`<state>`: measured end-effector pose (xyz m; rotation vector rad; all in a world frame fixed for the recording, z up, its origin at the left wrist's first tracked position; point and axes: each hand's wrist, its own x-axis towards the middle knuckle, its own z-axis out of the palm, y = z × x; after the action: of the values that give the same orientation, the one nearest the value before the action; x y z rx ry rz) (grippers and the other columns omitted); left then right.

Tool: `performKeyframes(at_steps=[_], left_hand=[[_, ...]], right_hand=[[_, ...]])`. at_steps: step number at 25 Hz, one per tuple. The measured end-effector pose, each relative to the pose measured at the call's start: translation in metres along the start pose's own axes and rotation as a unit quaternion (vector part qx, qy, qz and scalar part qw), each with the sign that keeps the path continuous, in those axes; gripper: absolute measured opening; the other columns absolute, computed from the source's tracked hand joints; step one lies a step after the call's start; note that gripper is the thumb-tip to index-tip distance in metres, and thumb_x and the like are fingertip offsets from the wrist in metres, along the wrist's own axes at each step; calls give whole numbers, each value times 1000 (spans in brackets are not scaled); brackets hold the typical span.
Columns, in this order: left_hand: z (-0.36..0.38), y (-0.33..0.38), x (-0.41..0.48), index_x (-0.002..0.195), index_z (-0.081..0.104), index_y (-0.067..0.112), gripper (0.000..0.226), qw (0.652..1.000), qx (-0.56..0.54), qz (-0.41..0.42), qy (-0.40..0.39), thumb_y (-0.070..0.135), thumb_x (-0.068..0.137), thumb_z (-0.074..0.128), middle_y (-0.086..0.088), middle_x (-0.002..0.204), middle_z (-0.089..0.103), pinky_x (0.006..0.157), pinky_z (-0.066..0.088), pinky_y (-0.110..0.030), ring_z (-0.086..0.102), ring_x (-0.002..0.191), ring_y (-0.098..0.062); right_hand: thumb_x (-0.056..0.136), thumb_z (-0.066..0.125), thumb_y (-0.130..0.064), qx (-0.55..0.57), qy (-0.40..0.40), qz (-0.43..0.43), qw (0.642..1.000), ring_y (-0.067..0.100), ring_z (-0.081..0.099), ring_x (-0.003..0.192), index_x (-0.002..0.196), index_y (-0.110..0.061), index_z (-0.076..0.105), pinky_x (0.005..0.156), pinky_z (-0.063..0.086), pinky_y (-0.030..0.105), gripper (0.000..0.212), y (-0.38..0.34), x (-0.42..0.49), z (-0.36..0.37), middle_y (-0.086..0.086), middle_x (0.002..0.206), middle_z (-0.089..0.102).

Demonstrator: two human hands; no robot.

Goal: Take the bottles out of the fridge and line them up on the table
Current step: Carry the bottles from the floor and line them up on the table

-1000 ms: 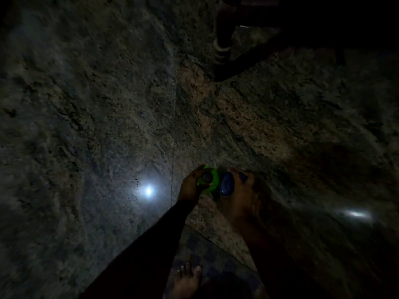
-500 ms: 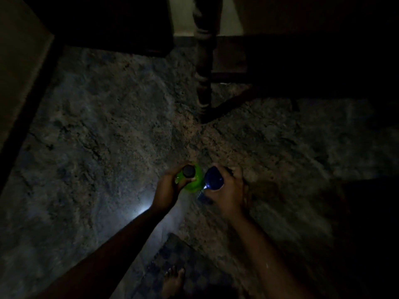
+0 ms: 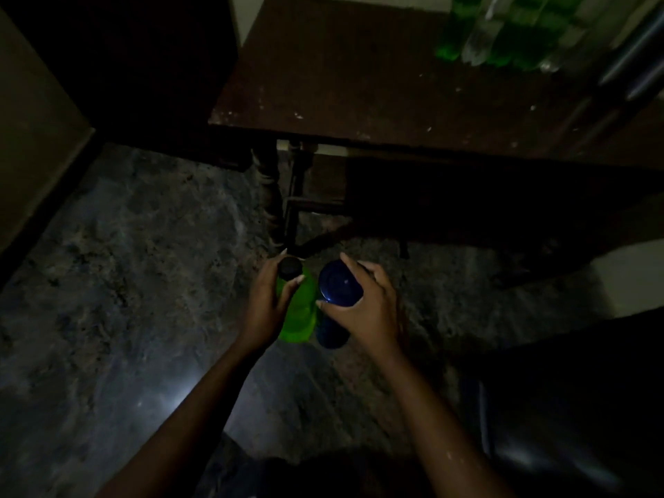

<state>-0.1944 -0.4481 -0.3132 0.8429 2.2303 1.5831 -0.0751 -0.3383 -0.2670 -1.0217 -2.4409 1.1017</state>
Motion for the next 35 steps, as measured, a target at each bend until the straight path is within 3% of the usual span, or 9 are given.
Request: performKeyframes(at_steps=[2, 6, 11, 15, 18, 24, 27, 31, 35], left_hand=[[21, 41, 12, 118, 52, 6, 52, 999, -31, 21, 1, 44, 82, 46, -16, 117, 60, 96, 42, -33, 55, 112, -25], [57, 109, 64, 104, 52, 31, 28, 992, -96, 67, -37, 49, 84, 43, -2, 102, 61, 86, 47, -36, 59, 100, -19], [96, 199, 166, 97, 55, 27, 11, 970, -178, 137, -97, 22, 93, 47, 13, 88, 62, 76, 48, -20, 59, 84, 1], [121, 253, 259, 98, 56, 26, 13, 951, -187, 203, -138, 19, 93, 46, 7, 92, 62, 77, 48, -21, 59, 86, -2], [144, 275, 322, 99, 56, 23, 12, 940, -191, 235, -159, 25, 91, 47, 6, 92, 62, 77, 48, -22, 59, 86, -4], [216, 301, 420, 98, 53, 37, 14, 938, -184, 269, -122, 27, 90, 49, 12, 96, 61, 83, 49, -28, 60, 90, -1], [259, 307, 460, 97, 52, 38, 18, 940, -179, 273, -97, 21, 91, 50, 13, 97, 61, 84, 49, -27, 59, 91, 3], [320, 313, 521, 100, 53, 35, 17, 953, -171, 242, -65, 21, 90, 53, 3, 102, 63, 88, 51, -35, 61, 99, -12], [357, 310, 566, 108, 53, 18, 18, 967, -130, 216, -21, 17, 89, 54, 1, 104, 61, 83, 47, -18, 59, 100, -12]], right_hand=[[61, 82, -39, 13, 23, -22, 999, 17, 50, 121, 131, -33, 48, 97, 47, 35, 78, 0, 9, -42, -2, 133, 48], [58, 82, -43, 44, 105, -47, 992, 11, 54, 116, 118, -32, 61, 96, 46, 26, 65, 1, 52, -115, -7, 128, 56], [59, 81, -44, 62, 182, -78, 978, 7, 51, 118, 113, -31, 65, 93, 41, 19, 58, -14, 134, -208, -9, 129, 55], [57, 85, -36, 113, 240, -103, 959, 9, 53, 114, 110, -26, 67, 98, 46, 27, 57, -29, 214, -265, -3, 126, 56], [60, 84, -29, 139, 264, -104, 949, 6, 51, 112, 111, -24, 67, 93, 41, 19, 54, -31, 269, -291, -4, 124, 55], [60, 84, -35, 84, 328, -101, 935, 6, 50, 114, 113, -24, 66, 94, 39, 18, 57, 2, 377, -333, 0, 129, 57], [58, 84, -36, 73, 335, -103, 934, 15, 54, 117, 114, -22, 66, 95, 43, 22, 60, 28, 430, -356, 3, 128, 58], [59, 84, -33, 75, 330, -91, 937, 19, 53, 116, 114, -19, 65, 93, 42, 23, 60, 62, 509, -388, 5, 128, 55], [58, 85, -32, 71, 288, -89, 951, 20, 54, 115, 113, -18, 65, 92, 44, 25, 60, 86, 571, -401, 6, 125, 56]])
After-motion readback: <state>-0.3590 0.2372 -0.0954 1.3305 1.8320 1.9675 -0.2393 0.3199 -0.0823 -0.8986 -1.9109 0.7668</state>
